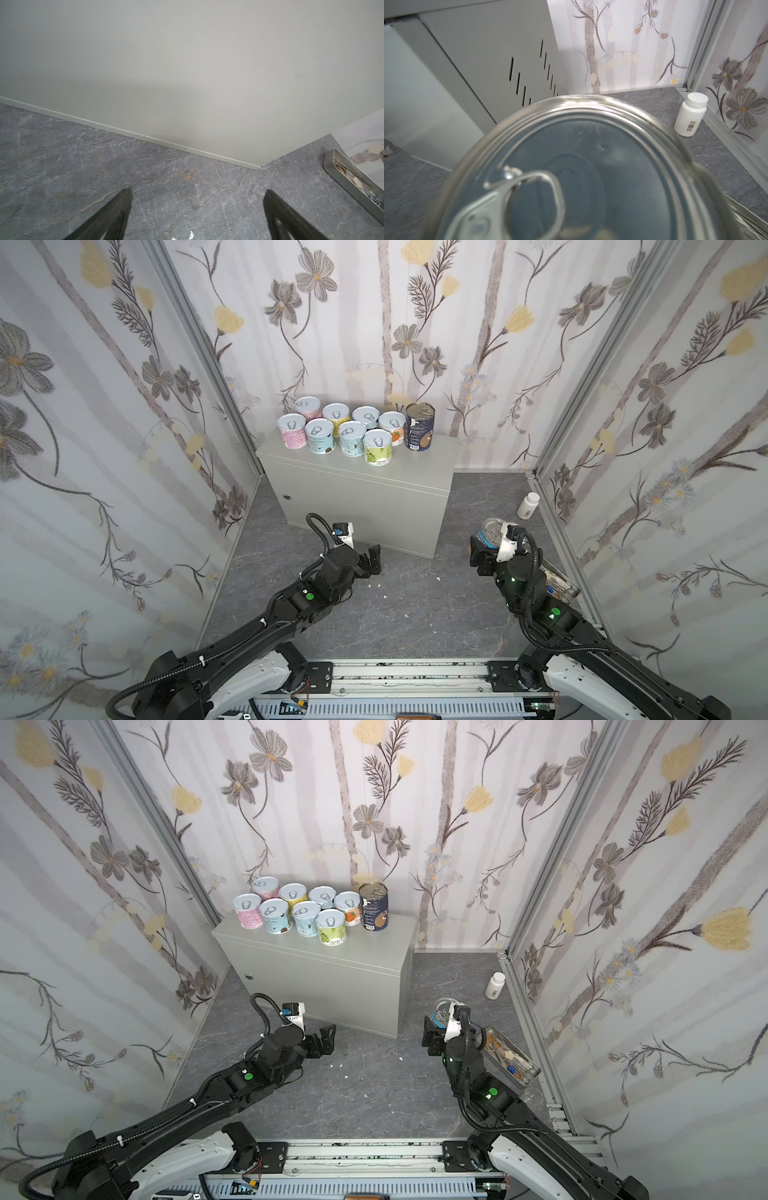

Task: Place and organize the canned foods onto the counter
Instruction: 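Lift the blue-labelled soup can off the floor with right gripper, then carry the blue-labelled soup can up over the cabinet top toward the cluster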

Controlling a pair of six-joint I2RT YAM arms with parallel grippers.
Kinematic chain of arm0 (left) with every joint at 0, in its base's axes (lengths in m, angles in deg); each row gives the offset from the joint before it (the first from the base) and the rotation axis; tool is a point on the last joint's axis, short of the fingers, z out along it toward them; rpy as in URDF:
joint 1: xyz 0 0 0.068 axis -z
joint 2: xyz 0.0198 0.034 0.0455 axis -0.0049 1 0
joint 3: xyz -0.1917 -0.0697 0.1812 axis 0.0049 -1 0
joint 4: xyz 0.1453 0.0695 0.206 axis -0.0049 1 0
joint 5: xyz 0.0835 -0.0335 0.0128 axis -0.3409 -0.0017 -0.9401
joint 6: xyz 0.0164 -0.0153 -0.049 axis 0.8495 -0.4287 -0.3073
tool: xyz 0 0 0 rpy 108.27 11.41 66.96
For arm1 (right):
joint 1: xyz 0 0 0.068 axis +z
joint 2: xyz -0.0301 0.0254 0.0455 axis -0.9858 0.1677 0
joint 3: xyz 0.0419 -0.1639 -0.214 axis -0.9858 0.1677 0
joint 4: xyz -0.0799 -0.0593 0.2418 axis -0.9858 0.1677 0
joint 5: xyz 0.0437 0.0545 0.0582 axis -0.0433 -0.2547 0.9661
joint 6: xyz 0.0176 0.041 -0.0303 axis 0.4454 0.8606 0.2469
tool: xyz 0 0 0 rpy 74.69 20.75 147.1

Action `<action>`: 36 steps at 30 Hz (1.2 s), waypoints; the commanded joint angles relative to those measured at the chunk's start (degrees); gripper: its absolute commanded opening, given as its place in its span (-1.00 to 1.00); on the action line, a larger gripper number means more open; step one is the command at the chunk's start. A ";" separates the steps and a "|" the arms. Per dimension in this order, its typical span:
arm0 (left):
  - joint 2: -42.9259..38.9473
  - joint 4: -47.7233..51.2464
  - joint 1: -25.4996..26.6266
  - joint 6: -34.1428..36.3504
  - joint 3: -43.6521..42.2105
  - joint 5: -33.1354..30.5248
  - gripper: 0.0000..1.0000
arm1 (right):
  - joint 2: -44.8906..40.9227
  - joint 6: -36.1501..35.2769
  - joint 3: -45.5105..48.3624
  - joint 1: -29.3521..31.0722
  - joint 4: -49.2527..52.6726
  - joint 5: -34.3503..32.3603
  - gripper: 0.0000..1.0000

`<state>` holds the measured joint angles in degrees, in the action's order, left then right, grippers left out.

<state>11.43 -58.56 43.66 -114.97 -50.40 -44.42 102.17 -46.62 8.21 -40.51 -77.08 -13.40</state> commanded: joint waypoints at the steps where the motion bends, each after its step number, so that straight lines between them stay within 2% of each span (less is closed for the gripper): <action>1: -0.78 2.19 -0.91 0.86 1.59 1.20 1.00 | 0.05 -2.74 -5.17 -0.43 1.49 4.14 0.18; 10: -2.99 5.40 -2.68 0.42 3.87 2.94 1.00 | 5.07 -6.93 -21.79 -0.79 13.08 11.69 0.17; 20: -6.01 9.22 -3.90 -0.30 3.19 2.68 1.00 | 11.28 -10.52 -38.59 -0.79 20.24 14.71 0.16; 36: -9.74 11.54 -5.14 -1.29 0.72 3.05 1.00 | 29.97 -13.46 -65.93 -0.81 29.46 22.74 0.16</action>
<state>1.51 -46.83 38.72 -115.45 -49.53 -41.34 129.88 -58.73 -54.56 -41.30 -42.94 6.79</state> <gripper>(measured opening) 0.997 0.834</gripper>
